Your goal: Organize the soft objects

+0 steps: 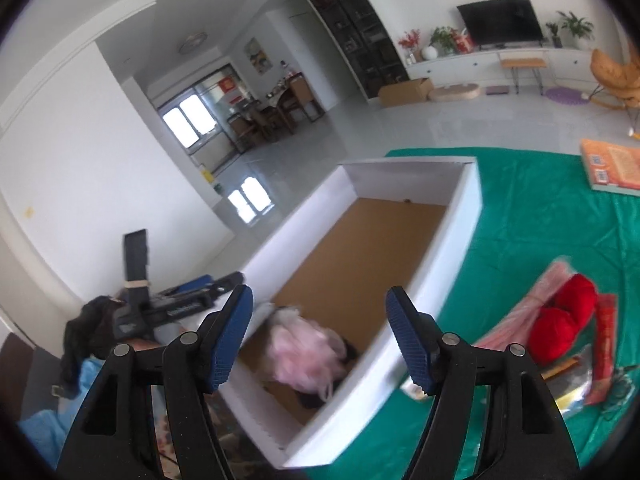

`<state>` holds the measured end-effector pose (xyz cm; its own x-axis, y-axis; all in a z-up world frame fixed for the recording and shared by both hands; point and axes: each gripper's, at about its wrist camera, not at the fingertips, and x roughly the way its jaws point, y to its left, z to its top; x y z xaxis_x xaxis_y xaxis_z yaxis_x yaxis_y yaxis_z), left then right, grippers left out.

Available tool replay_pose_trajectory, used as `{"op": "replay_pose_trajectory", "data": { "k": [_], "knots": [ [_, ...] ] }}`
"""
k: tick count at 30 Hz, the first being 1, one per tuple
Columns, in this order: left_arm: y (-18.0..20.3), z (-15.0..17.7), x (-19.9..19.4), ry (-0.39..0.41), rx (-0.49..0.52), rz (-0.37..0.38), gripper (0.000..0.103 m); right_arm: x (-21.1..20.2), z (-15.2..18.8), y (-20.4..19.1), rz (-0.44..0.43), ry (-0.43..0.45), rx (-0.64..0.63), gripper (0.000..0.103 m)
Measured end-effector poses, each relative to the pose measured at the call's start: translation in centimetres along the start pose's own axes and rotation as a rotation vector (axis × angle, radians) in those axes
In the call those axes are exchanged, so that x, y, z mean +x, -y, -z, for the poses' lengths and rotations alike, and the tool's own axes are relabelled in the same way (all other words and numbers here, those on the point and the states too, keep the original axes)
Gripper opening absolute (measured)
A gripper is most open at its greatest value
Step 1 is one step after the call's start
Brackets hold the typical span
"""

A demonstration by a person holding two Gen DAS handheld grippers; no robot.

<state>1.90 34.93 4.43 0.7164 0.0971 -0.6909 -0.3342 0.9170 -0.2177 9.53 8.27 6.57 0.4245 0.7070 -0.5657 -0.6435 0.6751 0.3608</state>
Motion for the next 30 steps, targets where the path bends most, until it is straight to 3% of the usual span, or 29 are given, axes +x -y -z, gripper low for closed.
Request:
{"op": "replay_pose_trajectory", "data": {
  "k": [5, 11, 15, 19, 30],
  "knots": [
    [9.2, 2.2, -0.9, -0.001, 0.119, 0.201, 0.097, -2.8, 6.2, 9.3, 0.385, -0.023, -0.025, 0.073],
    [21.2, 9.1, -0.5, -0.097, 0.343, 0.415, 0.097, -7.2, 15.0, 18.5, 0.619, -0.060, 0.115, 0.073],
    [26.7, 14.7, 2.3, -0.214, 0.433, 0.458, 0.097, -9.1, 16.2, 22.0, 0.641, -0.084, 0.273, 0.073],
    [28.7, 18.6, 5.1, -0.261, 0.504, 0.418, 0.097, -9.9, 16.3, 22.5, 0.693, -0.075, 0.272, 0.073],
    [28.4, 19.4, 9.9, -0.234, 0.514, 0.327, 0.097, -7.5, 17.2, 22.7, 0.732, -0.140, 0.255, 0.073]
  ]
}}
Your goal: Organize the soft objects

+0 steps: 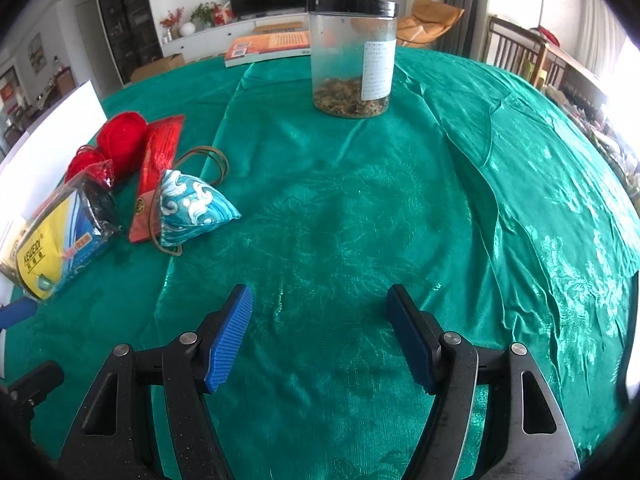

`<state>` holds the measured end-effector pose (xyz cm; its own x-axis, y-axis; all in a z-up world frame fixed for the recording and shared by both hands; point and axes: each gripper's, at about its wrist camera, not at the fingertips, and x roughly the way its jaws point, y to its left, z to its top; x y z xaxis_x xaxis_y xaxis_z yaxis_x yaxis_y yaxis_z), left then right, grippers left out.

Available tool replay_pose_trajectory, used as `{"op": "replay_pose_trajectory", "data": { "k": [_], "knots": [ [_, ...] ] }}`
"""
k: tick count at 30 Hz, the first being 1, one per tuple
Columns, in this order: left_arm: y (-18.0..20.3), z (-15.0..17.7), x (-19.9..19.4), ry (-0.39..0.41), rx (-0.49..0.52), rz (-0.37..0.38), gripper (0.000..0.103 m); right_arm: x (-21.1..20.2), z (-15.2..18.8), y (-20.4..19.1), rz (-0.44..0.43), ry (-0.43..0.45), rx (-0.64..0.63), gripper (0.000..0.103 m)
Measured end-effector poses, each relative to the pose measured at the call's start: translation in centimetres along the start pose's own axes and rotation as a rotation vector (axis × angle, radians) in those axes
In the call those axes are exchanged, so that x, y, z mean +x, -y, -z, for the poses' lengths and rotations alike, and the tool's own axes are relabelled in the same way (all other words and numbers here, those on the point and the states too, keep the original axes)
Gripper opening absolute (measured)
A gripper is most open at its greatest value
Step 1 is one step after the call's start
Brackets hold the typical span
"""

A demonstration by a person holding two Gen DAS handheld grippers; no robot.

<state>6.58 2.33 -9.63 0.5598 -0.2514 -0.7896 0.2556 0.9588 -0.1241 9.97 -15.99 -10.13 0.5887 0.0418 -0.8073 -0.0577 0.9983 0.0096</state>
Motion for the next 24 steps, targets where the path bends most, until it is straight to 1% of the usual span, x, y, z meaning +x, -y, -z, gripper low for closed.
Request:
{"op": "replay_pose_trajectory", "data": {
  "k": [3, 6, 8, 11, 24],
  "knots": [
    [0.2, 0.0, 0.3, 0.015, 0.023, -0.029, 0.098, 0.0, 0.1, -0.1, 0.004, 0.011, -0.008, 0.077],
    [0.5, -0.1, 0.7, 0.002, 0.047, -0.031, 0.103, 0.1, 0.2, -0.1, 0.007, 0.027, 0.001, 0.081],
    [0.6, -0.1, 0.8, -0.004, 0.057, -0.041, 0.103, 0.1, 0.1, -0.1, 0.012, 0.028, 0.005, 0.084],
    [1.1, -0.1, 1.1, -0.018, 0.085, -0.071, 0.103, 0.2, -0.1, -0.2, 0.017, 0.027, 0.008, 0.085],
    [1.1, -0.2, 1.1, -0.017, 0.086, -0.070, 0.103, 0.2, -0.2, -0.4, 0.020, 0.026, 0.009, 0.086]
  ]
}}
